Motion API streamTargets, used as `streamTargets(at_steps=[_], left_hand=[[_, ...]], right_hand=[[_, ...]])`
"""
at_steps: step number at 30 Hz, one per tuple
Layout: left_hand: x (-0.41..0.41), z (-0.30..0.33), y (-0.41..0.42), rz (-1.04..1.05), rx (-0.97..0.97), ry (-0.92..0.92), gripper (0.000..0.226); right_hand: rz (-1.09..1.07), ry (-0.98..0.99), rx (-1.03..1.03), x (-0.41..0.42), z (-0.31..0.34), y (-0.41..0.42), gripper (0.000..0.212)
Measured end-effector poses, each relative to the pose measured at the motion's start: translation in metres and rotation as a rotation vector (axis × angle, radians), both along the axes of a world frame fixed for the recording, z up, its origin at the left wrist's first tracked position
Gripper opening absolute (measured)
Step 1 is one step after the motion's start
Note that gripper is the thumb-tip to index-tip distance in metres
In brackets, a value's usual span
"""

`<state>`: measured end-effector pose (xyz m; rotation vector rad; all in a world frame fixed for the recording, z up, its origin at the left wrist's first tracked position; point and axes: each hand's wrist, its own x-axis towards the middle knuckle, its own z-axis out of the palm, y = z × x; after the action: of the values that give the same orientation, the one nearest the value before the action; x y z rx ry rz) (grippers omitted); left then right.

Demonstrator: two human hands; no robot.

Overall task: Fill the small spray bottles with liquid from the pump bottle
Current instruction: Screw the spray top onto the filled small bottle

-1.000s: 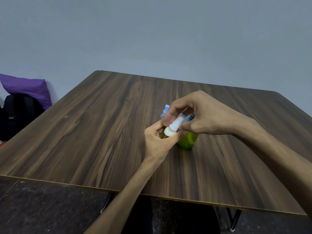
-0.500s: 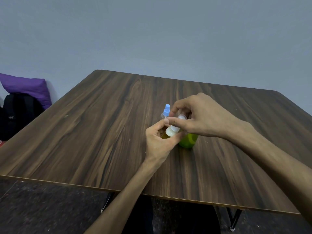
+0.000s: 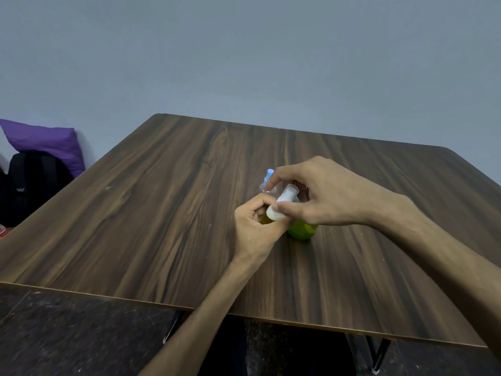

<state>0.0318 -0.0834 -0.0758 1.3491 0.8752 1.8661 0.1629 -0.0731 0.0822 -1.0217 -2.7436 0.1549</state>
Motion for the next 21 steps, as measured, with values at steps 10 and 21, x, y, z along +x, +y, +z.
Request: streamTargets(at_steps=[10,21], left_hand=[[0.001,0.001,-0.002,0.008,-0.001,-0.02,0.024],[0.002,0.002,-0.003,0.013,0.011,0.005,0.025]], right_hand=[[-0.079,0.061,0.031,-0.006,-0.013,0.003,0.038],[-0.05,0.04,0.02,-0.001,-0.011,0.004,0.034]])
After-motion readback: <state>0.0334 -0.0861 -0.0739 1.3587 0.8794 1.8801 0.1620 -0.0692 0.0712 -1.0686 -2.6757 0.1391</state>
